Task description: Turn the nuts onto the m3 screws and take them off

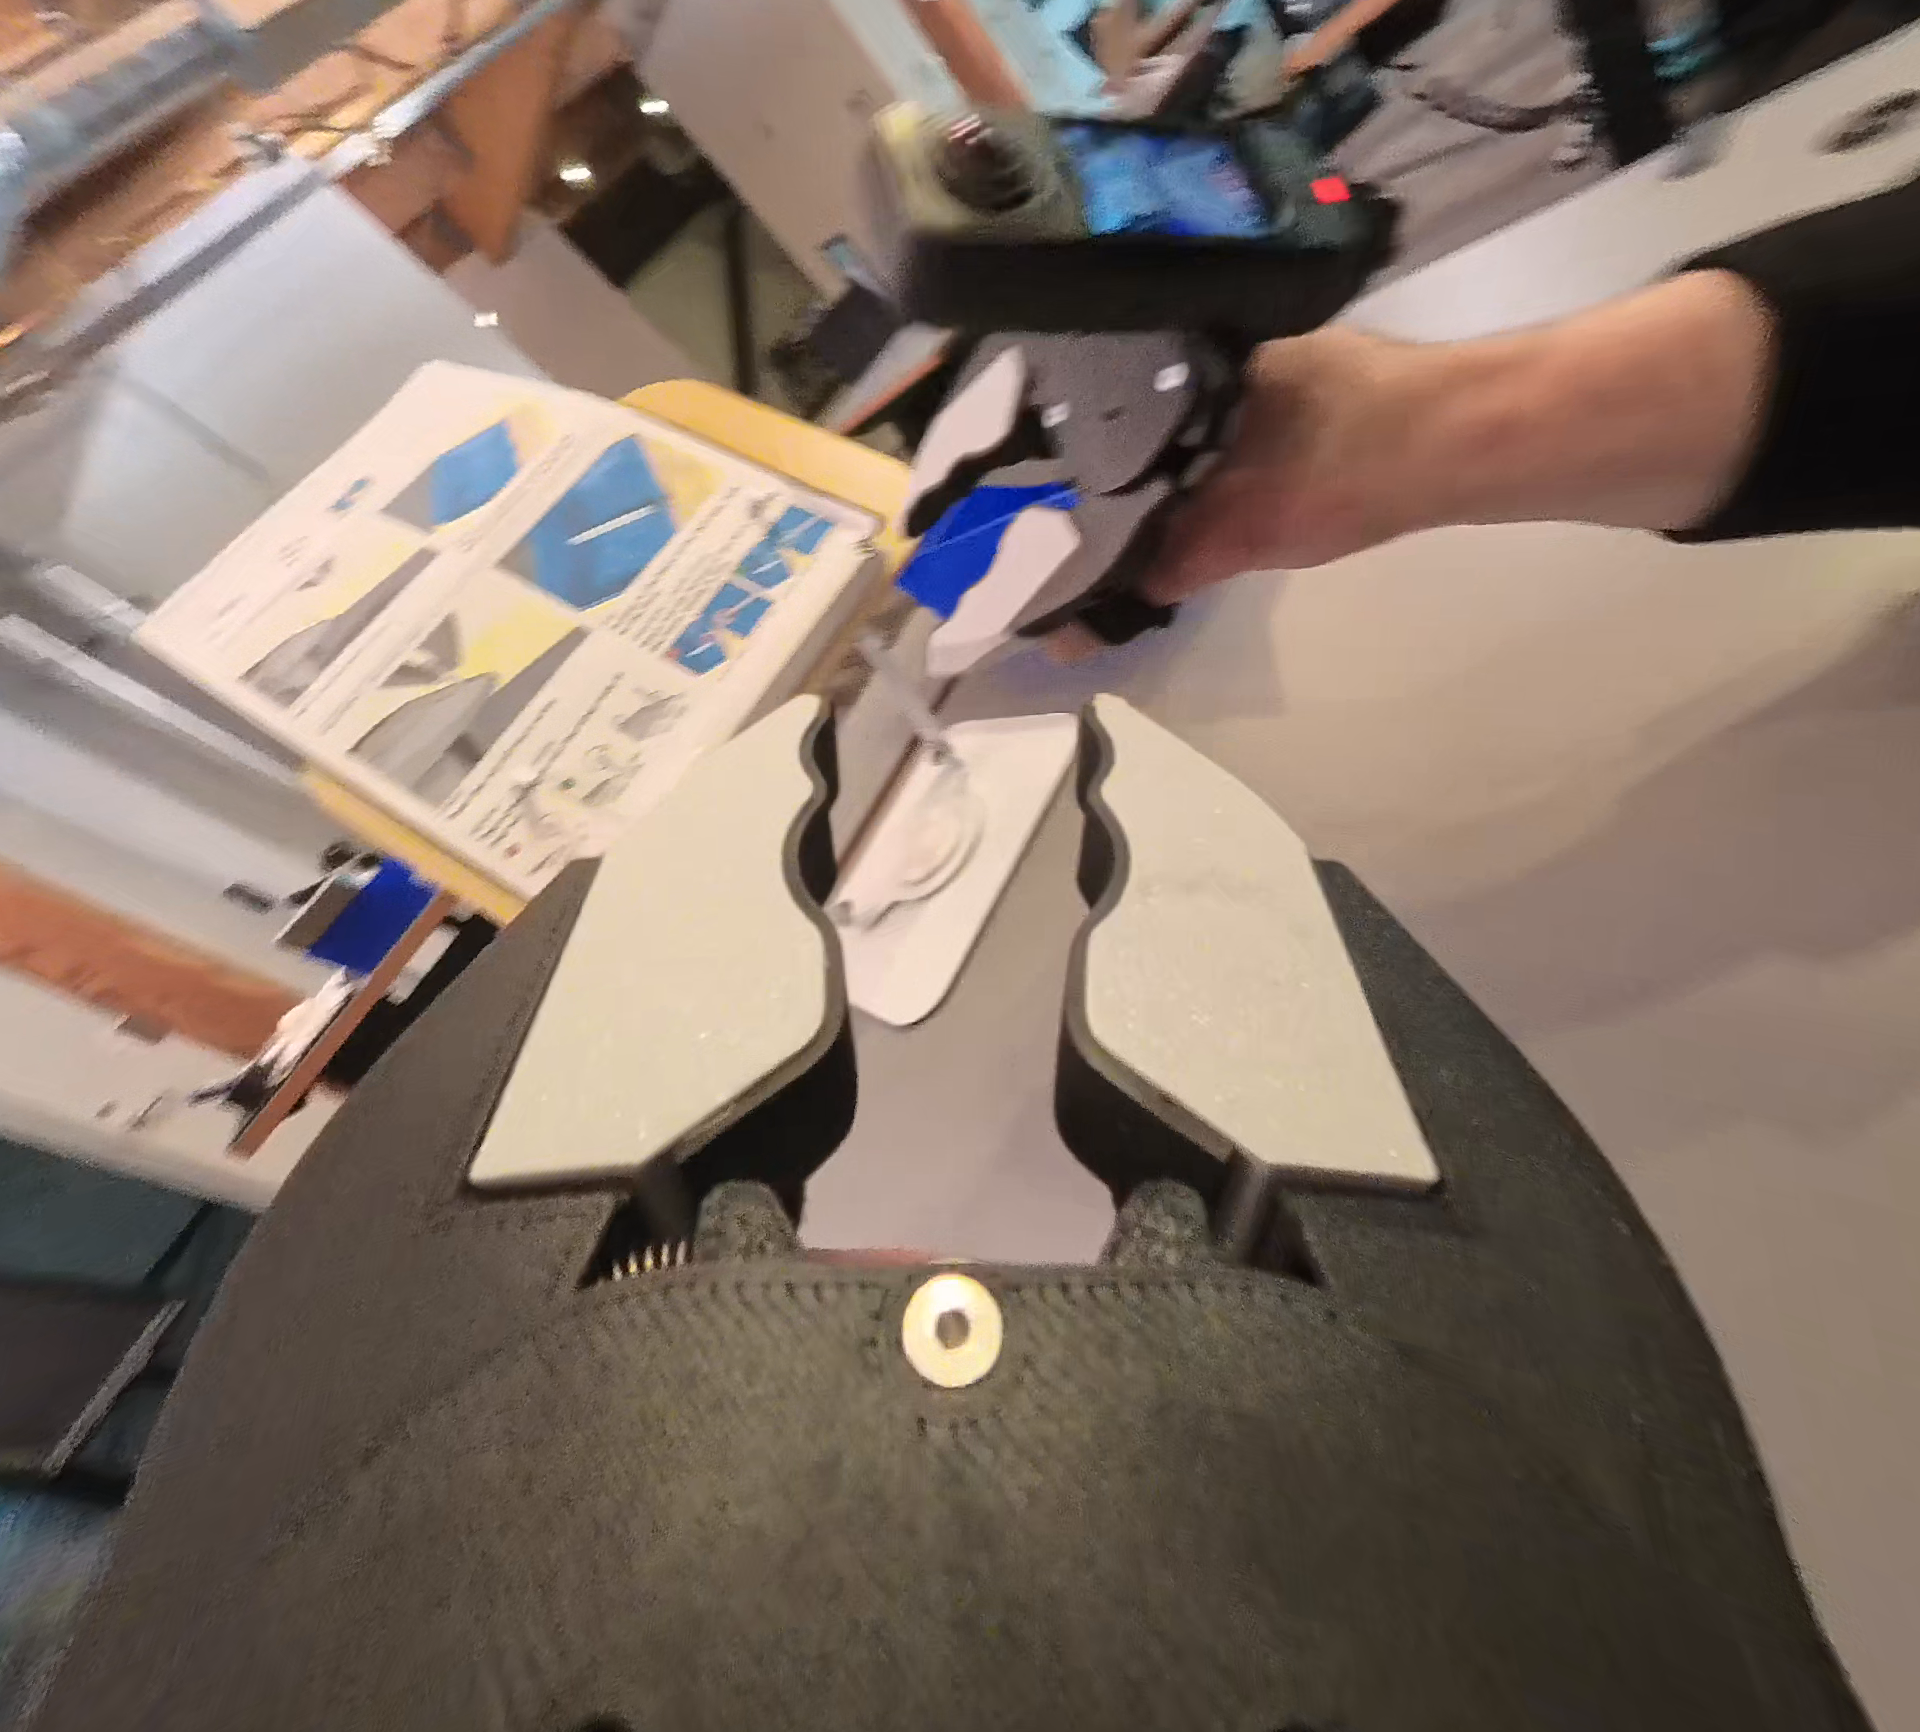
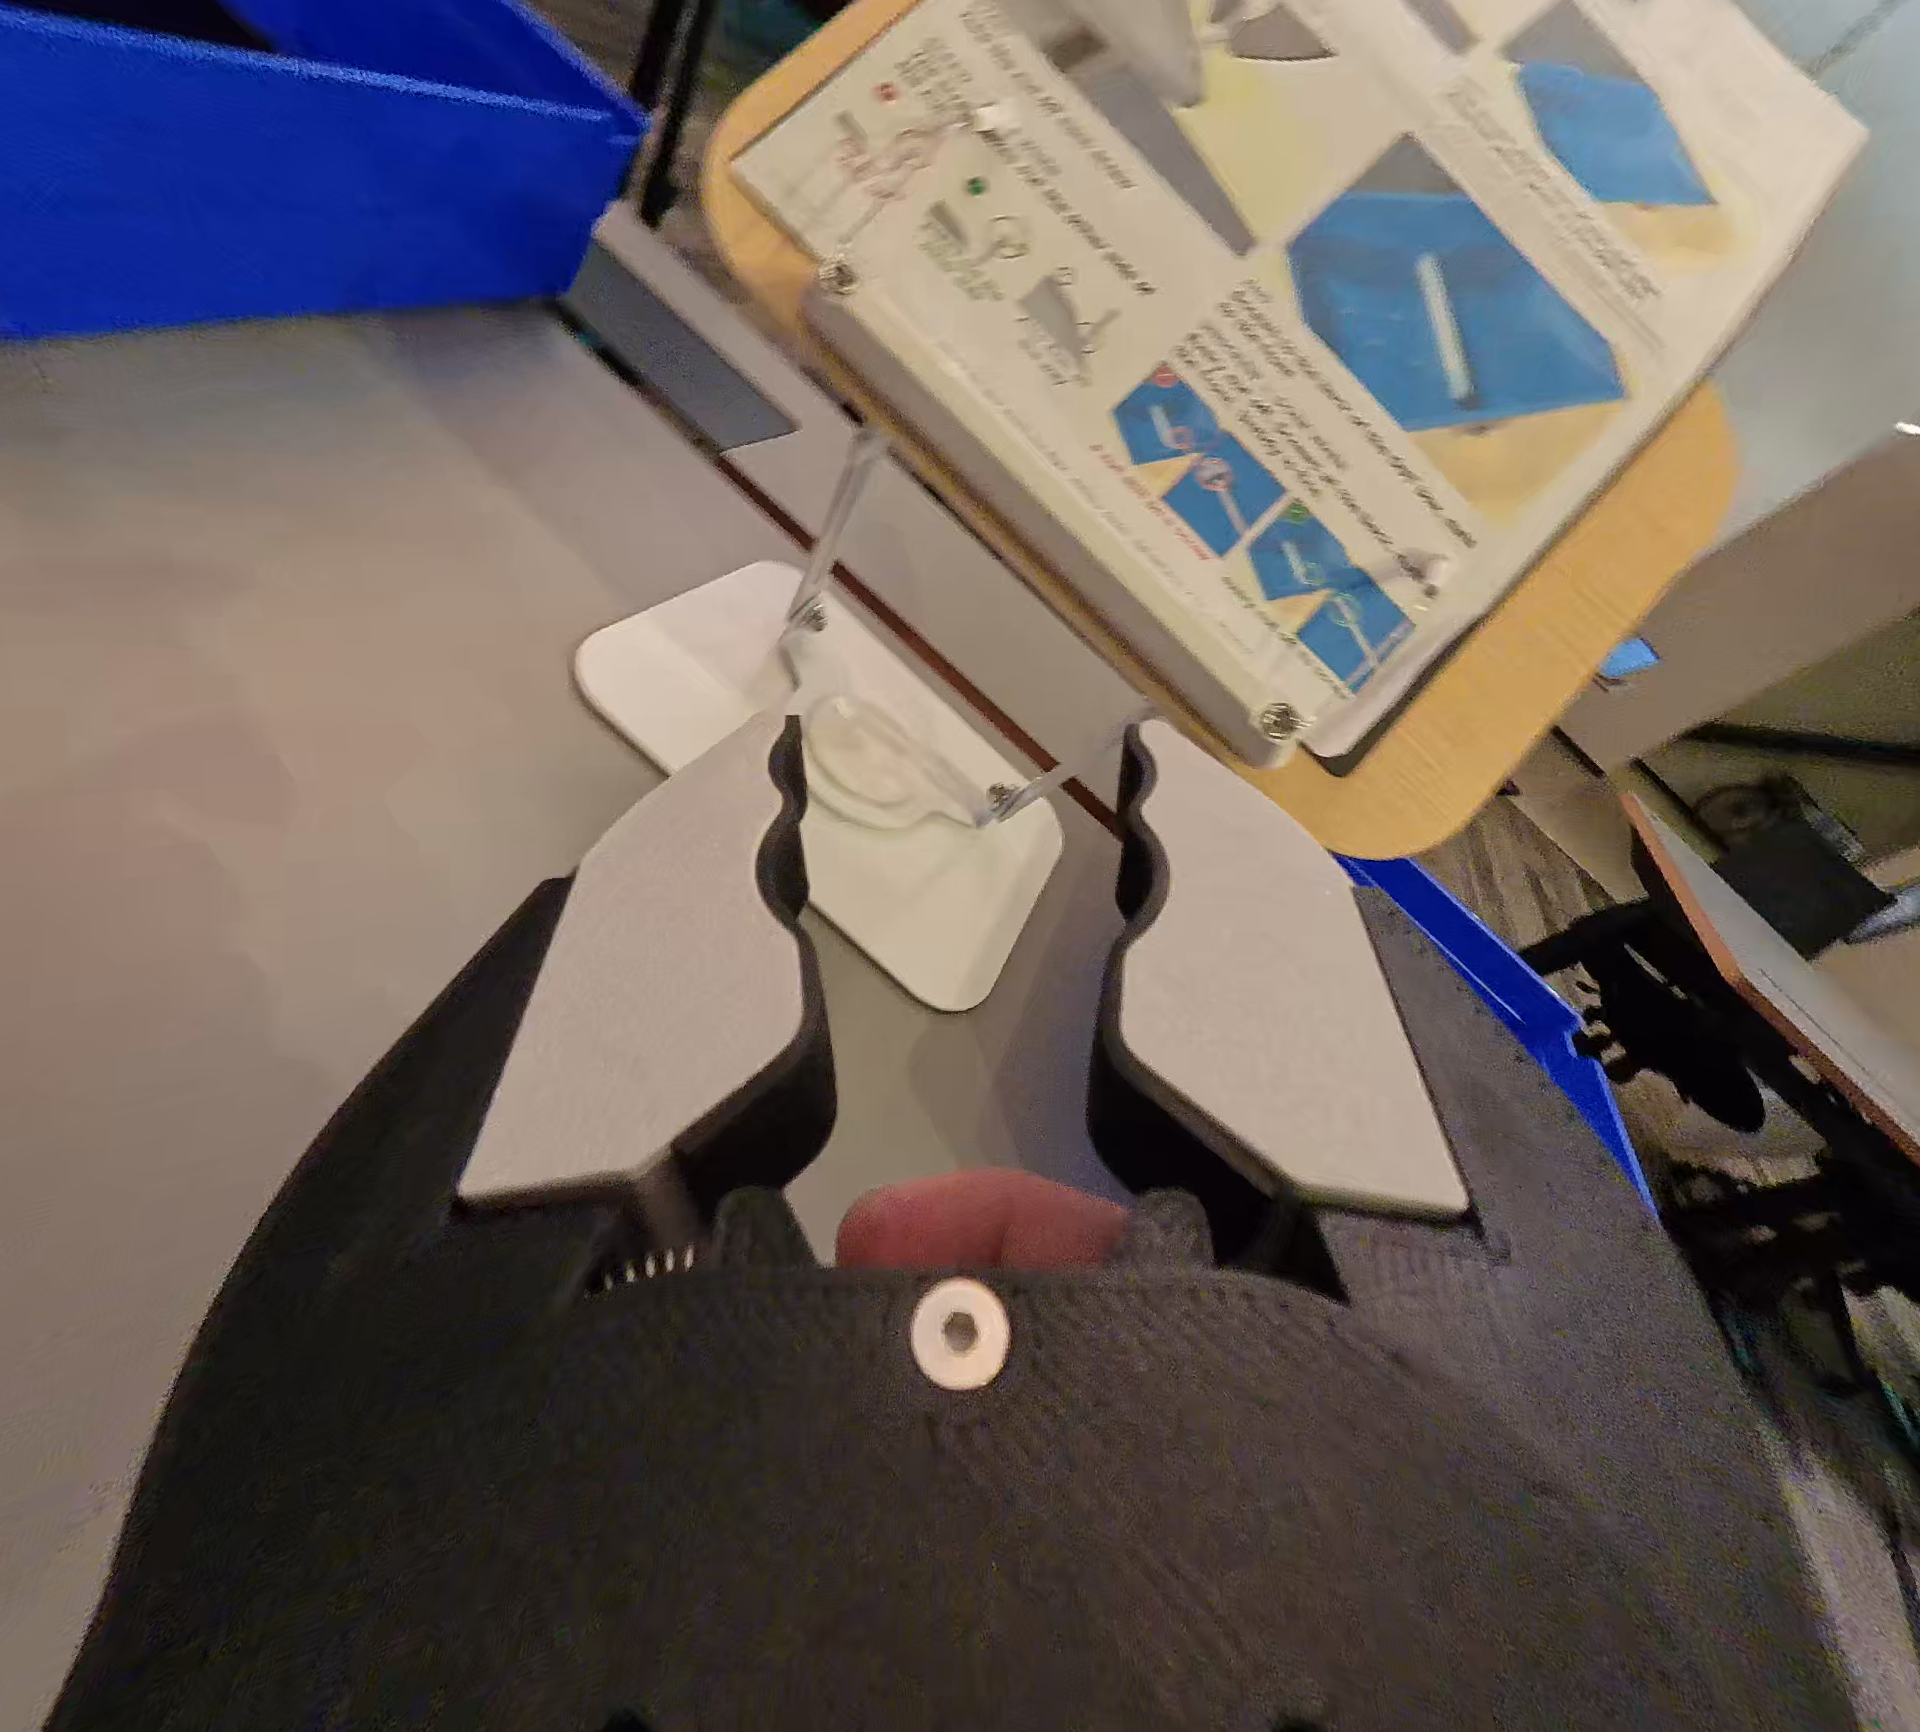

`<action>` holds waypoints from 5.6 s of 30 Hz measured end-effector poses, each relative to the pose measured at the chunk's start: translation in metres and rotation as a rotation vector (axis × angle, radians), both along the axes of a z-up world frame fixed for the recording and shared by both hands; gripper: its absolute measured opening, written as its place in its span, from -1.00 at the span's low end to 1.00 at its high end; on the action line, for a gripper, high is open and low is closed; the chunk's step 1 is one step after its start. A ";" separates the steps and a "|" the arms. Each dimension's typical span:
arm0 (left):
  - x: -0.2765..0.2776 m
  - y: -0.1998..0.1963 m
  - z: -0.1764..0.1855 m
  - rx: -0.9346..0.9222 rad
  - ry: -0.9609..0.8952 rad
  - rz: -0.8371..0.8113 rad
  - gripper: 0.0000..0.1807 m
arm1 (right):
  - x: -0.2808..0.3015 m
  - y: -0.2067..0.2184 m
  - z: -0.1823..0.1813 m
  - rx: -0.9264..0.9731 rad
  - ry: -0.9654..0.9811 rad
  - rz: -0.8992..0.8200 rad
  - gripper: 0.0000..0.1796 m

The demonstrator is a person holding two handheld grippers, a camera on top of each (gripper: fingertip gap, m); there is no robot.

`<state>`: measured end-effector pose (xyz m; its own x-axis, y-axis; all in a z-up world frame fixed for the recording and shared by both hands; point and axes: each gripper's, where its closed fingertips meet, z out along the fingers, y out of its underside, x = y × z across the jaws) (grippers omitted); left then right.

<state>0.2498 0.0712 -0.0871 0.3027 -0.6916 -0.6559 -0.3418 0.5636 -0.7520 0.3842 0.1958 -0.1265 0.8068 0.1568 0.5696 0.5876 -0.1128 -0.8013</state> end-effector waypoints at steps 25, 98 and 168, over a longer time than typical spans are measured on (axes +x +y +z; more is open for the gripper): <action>-0.049 0.136 -0.014 -0.100 -0.371 0.408 -0.78 | 0.037 0.018 -0.005 0.112 0.182 -0.083 -0.95; -0.208 0.464 -0.166 -0.543 0.976 0.404 -0.58 | -0.080 0.021 -0.102 -0.131 0.212 0.569 -0.81; -0.152 0.287 -0.042 -0.267 0.988 0.100 -0.98 | -0.068 0.011 -0.105 -0.166 0.204 0.625 -0.86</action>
